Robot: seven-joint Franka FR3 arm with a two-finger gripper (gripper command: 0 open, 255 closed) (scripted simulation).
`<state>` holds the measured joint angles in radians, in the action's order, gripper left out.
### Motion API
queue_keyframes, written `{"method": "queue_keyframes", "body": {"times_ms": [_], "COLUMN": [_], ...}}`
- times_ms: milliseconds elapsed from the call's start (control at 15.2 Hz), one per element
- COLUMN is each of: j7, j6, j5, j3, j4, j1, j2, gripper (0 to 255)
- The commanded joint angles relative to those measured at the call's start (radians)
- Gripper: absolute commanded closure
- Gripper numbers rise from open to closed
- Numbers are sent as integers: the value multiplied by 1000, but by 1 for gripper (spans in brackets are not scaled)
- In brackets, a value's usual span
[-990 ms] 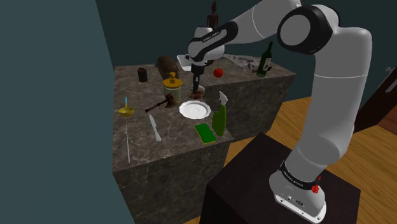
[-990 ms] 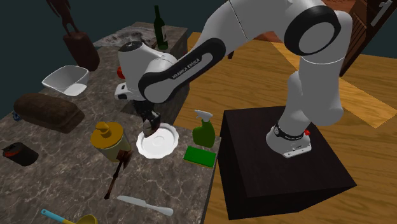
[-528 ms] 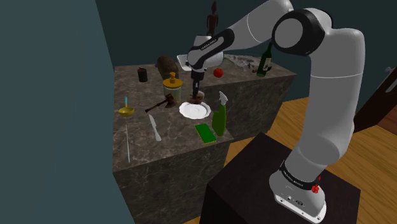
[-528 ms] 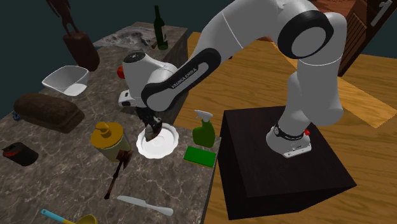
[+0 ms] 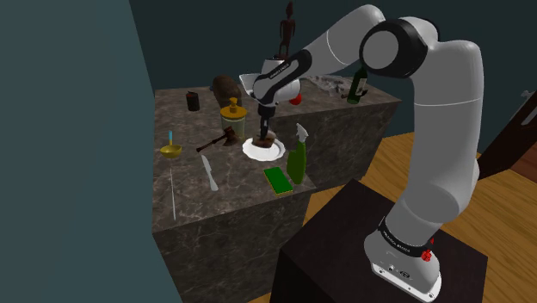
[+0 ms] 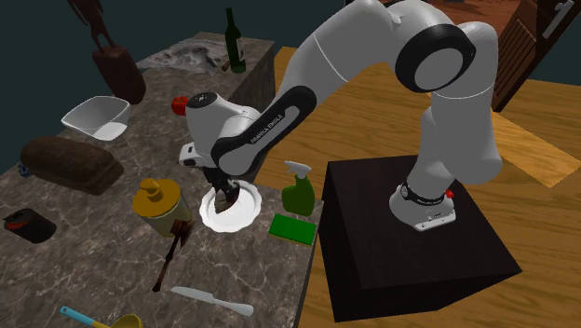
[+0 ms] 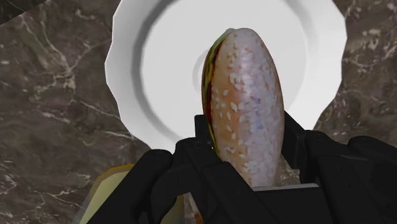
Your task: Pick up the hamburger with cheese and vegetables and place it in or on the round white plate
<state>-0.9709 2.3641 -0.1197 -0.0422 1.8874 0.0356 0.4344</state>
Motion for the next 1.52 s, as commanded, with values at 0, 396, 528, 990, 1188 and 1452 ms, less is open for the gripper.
{"method": "queue_keyframes", "body": {"times_ms": [0, 396, 528, 990, 1188, 1452], "j7": [1, 1, 1, 8, 8, 8], "j6": [5, 5, 5, -93, -93, -93], "j5": [0, 0, 0, 10, 10, 10], "j3": [1, 1, 1, -6, -6, -6], "j4": [-1, -1, -1, -19, -19, -19], "j1": [-1, -1, -1, 0, 0, 0], "j2": [4, 4, 4, -75, -75, -75], "gripper": [255, 0, 0, 0, 0, 0]}}
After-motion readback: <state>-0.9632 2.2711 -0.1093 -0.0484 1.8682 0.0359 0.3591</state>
